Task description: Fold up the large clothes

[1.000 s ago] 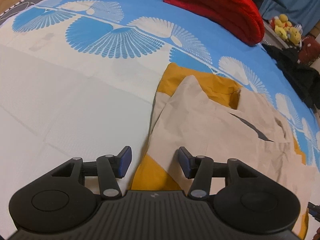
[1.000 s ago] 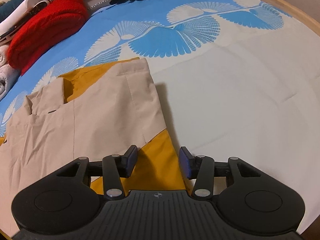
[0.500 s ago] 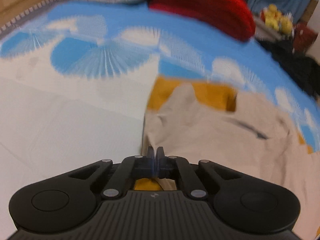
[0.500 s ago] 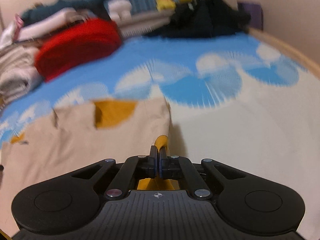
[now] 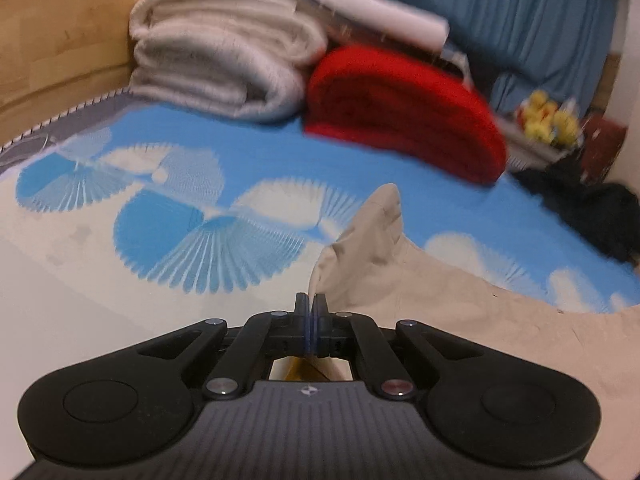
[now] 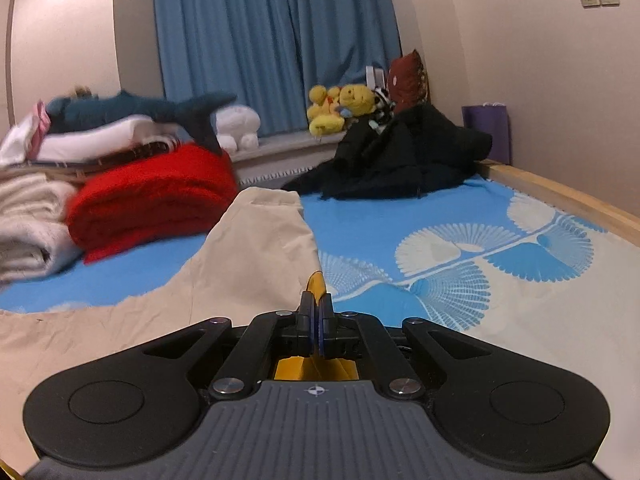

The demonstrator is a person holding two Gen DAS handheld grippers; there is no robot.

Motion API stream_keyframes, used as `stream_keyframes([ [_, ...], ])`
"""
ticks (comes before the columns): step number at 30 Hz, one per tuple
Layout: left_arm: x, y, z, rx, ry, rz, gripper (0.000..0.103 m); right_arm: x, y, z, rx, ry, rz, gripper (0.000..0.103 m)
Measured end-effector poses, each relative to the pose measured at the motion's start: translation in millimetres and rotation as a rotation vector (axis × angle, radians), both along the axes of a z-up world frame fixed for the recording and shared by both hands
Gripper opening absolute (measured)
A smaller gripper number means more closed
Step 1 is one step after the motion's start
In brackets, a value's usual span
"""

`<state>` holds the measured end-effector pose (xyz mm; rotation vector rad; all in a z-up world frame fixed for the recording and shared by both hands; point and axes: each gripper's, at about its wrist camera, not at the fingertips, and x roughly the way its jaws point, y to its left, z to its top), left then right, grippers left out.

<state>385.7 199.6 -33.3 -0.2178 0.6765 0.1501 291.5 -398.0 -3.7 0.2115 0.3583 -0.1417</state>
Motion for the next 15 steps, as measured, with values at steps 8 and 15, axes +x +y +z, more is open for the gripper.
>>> stream_keyframes([
  [8, 10, 15, -26, -0.073, 0.053, 0.038, 0.001, 46, 12, -53, -0.036, 0.232, -0.048, 0.001],
  [15, 11, 13, -23, -0.091, 0.102, 0.052, 0.023, 40, 11, -37, -0.01, 0.134, -0.076, 0.007],
])
